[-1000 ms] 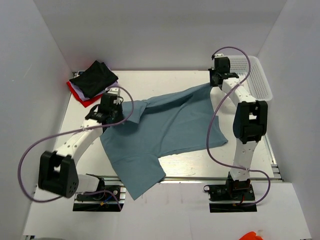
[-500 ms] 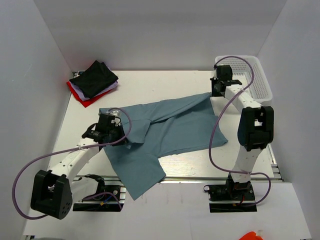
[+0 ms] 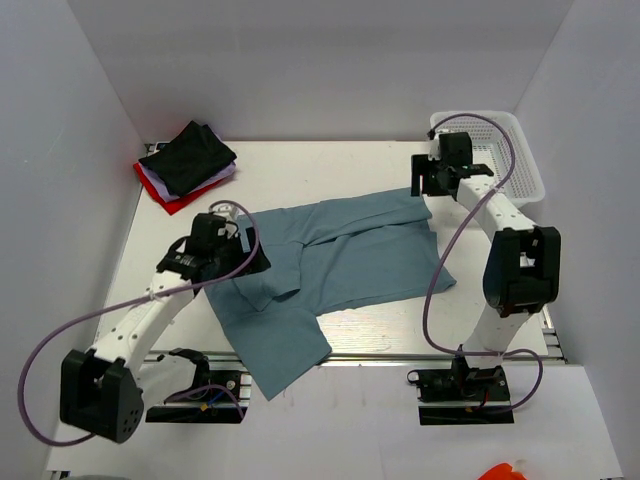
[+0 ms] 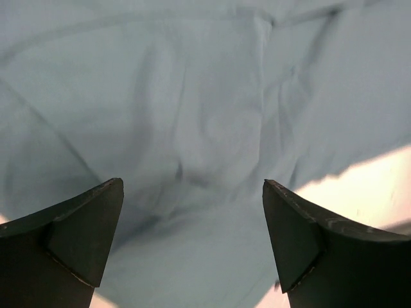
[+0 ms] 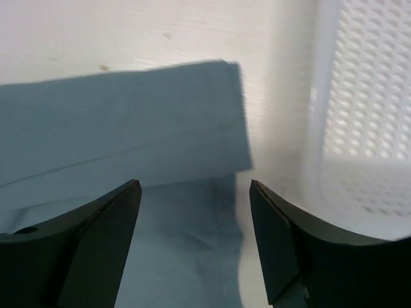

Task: Fold and stack the t-shirts
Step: Fold the flattened tshirt in 1/3 of the way, then grap the side of the flattened tshirt closest away from the robot with both arms

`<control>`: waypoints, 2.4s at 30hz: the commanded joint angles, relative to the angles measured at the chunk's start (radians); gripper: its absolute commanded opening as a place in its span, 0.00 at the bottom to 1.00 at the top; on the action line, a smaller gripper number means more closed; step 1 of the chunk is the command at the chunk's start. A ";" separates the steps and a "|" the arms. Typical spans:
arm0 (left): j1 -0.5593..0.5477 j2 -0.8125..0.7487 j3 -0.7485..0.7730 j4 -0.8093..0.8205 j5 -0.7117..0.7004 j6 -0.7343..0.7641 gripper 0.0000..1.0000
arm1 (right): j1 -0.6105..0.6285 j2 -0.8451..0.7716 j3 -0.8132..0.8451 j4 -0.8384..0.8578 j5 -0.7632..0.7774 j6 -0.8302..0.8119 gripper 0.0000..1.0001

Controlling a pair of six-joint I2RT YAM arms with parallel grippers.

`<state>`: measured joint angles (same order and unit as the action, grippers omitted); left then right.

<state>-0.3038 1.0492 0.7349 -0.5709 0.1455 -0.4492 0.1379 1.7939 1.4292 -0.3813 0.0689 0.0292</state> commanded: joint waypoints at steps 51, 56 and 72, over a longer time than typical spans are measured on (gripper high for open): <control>0.094 0.171 0.195 -0.073 -0.115 -0.046 1.00 | 0.075 -0.269 -0.334 0.311 -0.330 0.158 0.90; 0.094 0.002 0.011 -0.242 -0.066 -0.198 1.00 | 0.072 -0.461 -0.498 0.306 -0.249 0.312 0.90; 0.094 -0.069 -0.223 -0.411 0.034 -0.304 0.81 | 0.065 -0.611 -0.650 0.228 -0.110 0.394 0.90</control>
<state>-0.2089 1.0130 0.5068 -0.9993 0.1986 -0.6956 0.2089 1.1984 0.7902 -0.1402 -0.0769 0.4137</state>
